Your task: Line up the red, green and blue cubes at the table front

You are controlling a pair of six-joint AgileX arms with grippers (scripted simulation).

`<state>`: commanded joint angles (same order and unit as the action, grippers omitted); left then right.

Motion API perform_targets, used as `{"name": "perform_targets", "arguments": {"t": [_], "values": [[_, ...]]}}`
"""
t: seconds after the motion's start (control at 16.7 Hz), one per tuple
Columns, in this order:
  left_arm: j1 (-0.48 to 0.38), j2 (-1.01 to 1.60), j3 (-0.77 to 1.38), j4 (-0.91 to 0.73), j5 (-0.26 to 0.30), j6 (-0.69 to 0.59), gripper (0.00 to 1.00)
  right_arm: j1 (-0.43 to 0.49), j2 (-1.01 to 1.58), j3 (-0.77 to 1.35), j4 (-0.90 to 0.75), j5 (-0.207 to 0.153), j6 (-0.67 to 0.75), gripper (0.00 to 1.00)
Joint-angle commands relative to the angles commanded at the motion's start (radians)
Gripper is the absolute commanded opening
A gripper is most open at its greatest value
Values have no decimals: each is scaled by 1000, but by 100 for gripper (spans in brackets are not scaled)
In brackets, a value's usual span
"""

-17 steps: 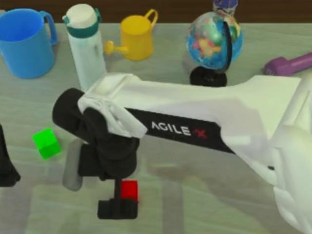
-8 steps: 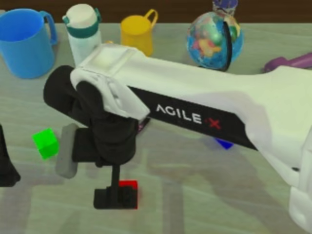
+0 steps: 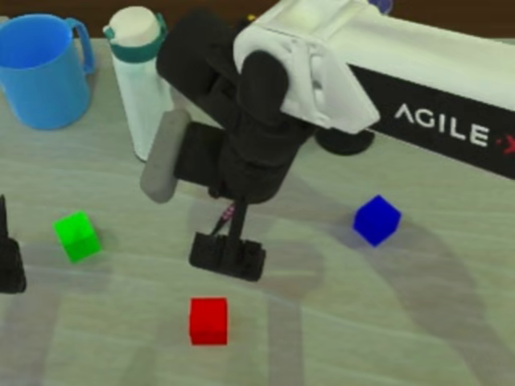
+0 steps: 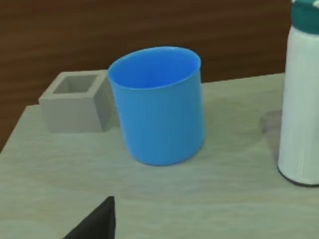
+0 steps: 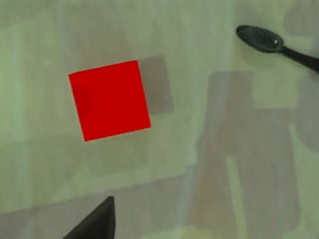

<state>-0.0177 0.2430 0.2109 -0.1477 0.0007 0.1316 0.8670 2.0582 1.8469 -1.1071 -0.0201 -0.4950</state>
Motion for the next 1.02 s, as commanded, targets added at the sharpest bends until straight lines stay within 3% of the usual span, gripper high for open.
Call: {"name": "perform_targets", "arguments": {"t": [0.24, 0.6, 1.02], "values": [[-17, 332, 233, -173, -3, 152, 100, -166, -378, -302, 210, -20, 92, 100], [-52, 932, 609, -471, -5, 411, 100, -462, -1075, -932, 560, -39, 270, 100], [-90, 1457, 986, -754, -3, 661, 100, -738, -1765, -1578, 918, -12, 428, 100]]}}
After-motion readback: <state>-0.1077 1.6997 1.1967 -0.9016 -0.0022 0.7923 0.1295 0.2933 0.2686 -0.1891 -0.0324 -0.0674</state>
